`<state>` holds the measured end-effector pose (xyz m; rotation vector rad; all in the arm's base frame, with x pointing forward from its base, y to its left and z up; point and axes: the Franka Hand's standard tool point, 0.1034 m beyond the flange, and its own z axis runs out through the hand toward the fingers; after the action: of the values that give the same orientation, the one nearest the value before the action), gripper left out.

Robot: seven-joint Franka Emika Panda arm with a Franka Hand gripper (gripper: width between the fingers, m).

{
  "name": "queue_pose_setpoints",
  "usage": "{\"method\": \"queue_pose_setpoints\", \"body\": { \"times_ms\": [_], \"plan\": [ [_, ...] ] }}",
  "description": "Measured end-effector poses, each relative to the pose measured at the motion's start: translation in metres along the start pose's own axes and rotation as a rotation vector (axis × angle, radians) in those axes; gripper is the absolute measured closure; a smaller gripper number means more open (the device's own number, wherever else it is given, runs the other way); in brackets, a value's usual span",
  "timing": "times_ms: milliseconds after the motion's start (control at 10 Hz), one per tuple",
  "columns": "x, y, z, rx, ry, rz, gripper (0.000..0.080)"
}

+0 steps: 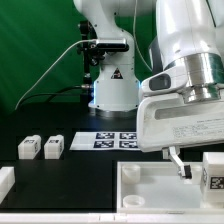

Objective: Assemble one leg

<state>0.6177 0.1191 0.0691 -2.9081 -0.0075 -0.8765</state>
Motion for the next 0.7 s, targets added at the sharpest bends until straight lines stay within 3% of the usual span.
{"method": "queue_pose_setpoints", "body": {
  "times_ms": [700],
  "plan": [
    [-0.0006, 0.0, 0.0003, 0.0, -0.005, 0.0, 0.0151]
  ]
}}
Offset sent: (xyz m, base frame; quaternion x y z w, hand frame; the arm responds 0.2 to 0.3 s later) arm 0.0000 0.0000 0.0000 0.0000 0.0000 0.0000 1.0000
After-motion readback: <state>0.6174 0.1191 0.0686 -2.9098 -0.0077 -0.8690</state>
